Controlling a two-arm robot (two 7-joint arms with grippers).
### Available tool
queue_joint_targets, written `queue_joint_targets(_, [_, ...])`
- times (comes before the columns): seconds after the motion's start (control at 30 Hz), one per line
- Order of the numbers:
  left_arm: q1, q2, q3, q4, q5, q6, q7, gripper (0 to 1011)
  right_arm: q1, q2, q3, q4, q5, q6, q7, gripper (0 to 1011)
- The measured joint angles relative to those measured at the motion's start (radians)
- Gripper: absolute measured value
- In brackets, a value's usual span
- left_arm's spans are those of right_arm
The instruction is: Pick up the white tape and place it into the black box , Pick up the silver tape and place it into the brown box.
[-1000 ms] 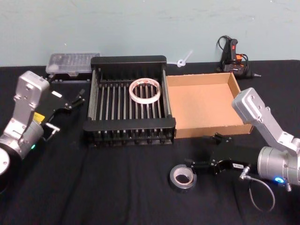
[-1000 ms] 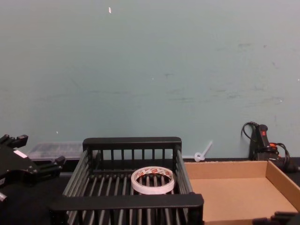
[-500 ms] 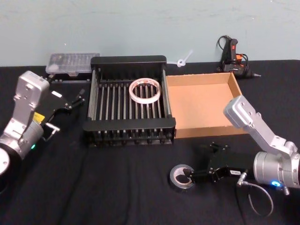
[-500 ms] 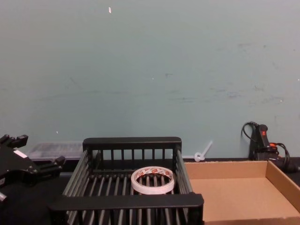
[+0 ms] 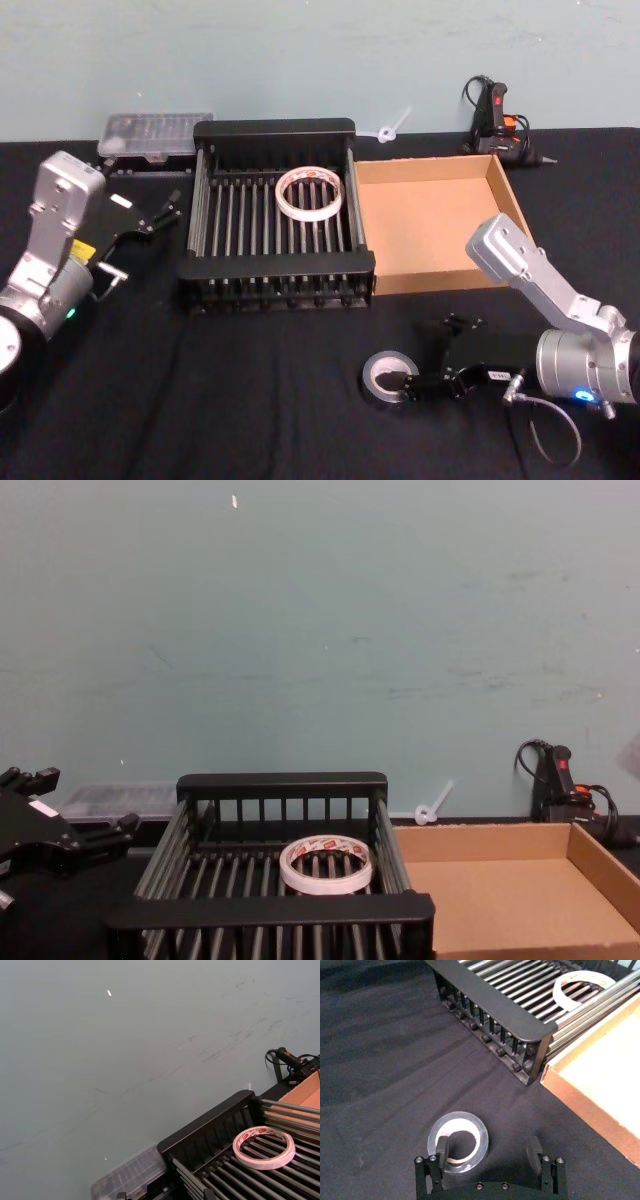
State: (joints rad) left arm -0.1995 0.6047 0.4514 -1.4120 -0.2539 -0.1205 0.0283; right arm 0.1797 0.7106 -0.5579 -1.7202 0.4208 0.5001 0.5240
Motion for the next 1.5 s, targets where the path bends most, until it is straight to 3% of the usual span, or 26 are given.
queue_joint_targets(0.73, [0.000,0.000,0.000,0.000,0.000,0.000,0.000,1001,0.040,-0.024,-0.042,0.048,-0.031,0.007,0.020,1002])
queue_joint_targets(1.5, [0.000,0.000,0.000,0.000,0.000,0.000,0.000,1001,0.040,-0.025,-0.042,0.050,-0.033,0.013,0.021,980])
